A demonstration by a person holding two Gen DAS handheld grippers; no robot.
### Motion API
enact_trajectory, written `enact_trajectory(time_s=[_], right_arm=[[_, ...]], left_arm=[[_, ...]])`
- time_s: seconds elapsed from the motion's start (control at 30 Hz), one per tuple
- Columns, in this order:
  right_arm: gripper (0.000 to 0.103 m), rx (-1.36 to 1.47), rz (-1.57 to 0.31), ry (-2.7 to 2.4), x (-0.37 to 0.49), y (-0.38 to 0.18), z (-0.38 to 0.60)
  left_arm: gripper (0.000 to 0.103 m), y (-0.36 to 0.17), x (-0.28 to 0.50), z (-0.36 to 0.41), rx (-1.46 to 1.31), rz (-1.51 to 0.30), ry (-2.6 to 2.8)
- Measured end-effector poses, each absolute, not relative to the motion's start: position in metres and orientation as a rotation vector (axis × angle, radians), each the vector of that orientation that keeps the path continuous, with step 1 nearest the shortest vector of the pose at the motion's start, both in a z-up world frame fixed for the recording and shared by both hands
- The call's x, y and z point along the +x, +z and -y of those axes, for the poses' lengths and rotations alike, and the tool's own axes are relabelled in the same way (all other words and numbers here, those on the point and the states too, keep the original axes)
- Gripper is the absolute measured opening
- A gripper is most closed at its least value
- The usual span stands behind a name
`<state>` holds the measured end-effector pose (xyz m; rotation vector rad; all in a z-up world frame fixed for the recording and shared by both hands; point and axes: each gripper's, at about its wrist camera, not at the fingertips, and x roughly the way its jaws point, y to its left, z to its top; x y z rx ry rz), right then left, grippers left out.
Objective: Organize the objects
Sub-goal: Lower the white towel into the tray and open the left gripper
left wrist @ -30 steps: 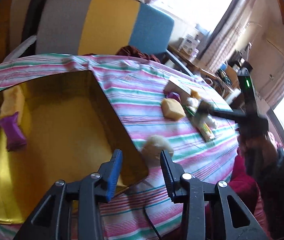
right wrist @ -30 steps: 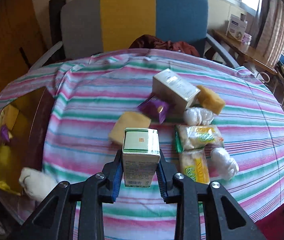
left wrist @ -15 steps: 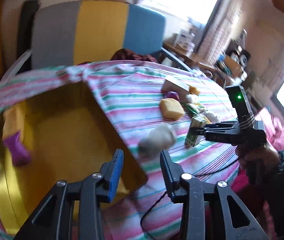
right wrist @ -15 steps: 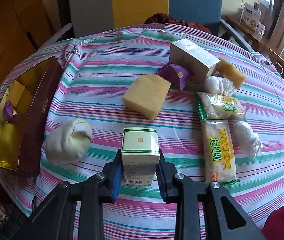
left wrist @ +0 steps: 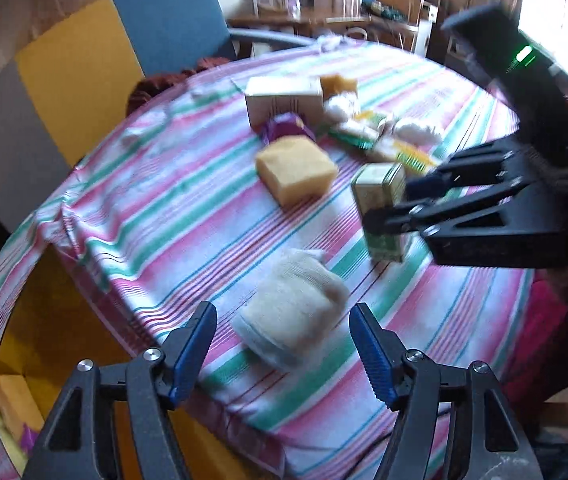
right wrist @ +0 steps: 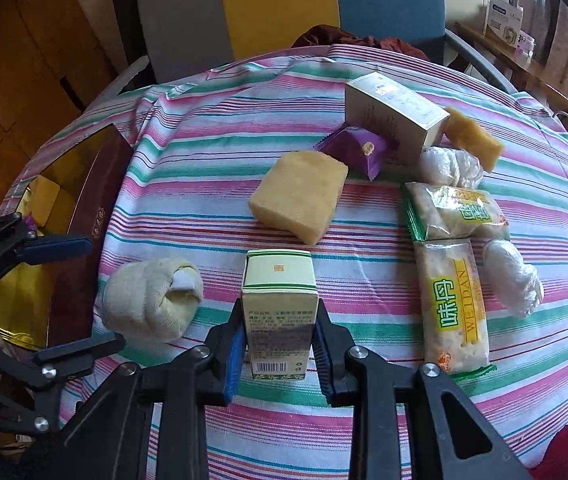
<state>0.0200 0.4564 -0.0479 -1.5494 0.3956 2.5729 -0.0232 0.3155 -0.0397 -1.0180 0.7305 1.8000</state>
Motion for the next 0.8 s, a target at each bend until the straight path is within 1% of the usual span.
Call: enact_trajectory(time_s=[0.27,0.3,0.43,0.47,0.5,0.57,0.73,0.8], right_arm=[[0.03,-1.544,-0.417,2.574,0.018,-0.048,-0.458],[0.03,-1.543,-0.42,2.573,0.018,-0.048,-0.458],[0.03,-1.534,-0.418,2.566,0.018,-0.048,-0.46],[0.03,-1.53,-0.415,2.568,0.018,-0.048,-0.461],[0.03,-1.523,-0.41,2.572,0.018,-0.047,-0.46],[0.029,-1.502,-0.396,2.586,0.019,-0.044,-0.458],[0.029,-1.486,-0.384,2.598,0.02,-0.042,-0.457],[0.029,-1.472,-0.387,2.608,0.021,-0.041,-0.457]], left_arm=[[0.069,-0.06,-0.029,-0.331,-1.065,-0.766,1.721],[0.065,-0.061,-0.029,-0.332,-1.071,-0.756,1.708],[0.061,-0.063,-0.027,-0.336,-1.068,-0.753,1.694],[0.056,-0.063,-0.026,-0.335,-1.064,-0.741,1.696],[0.052,-0.062,-0.026,-0.335,-1.065,-0.725,1.694],[0.049,-0.058,-0.026,-0.331,-1.061,-0.698,1.716],[0.048,-0.041,-0.028,-0.307,-1.075,-0.54,1.765],[0.048,-0.027,-0.03,-0.289,-1.076,-0.443,1.798]])
